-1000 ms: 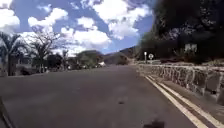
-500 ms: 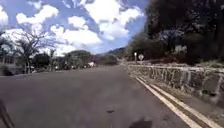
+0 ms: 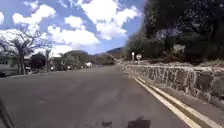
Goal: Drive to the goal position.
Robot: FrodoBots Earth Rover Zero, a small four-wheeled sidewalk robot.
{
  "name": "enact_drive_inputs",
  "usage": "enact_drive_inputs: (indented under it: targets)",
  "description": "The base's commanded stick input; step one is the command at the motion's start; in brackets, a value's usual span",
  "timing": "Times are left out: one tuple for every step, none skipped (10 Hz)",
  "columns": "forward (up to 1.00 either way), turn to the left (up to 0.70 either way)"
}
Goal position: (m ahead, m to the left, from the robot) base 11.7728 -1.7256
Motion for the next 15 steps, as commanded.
enact_drive_inputs:
  targets:
    - [0.5, 0.0]
    - [0.5, 0.0]
    - [0.5, 0.0]
    - [0.5, 0.0]
    - [0.5, 0.0]
    - [0.5, 0.0]
    - [0.5, 0.0]
    - [0.5, 0.0]
    - [0.5, 0.0]
    - [0.5, 0.0]
    - [0.5, 0.0]
    - [0.5, 0.0]
    - [0.5, 0.0]
    - [0.5, 0.0]
    - [0.5, 0.0]
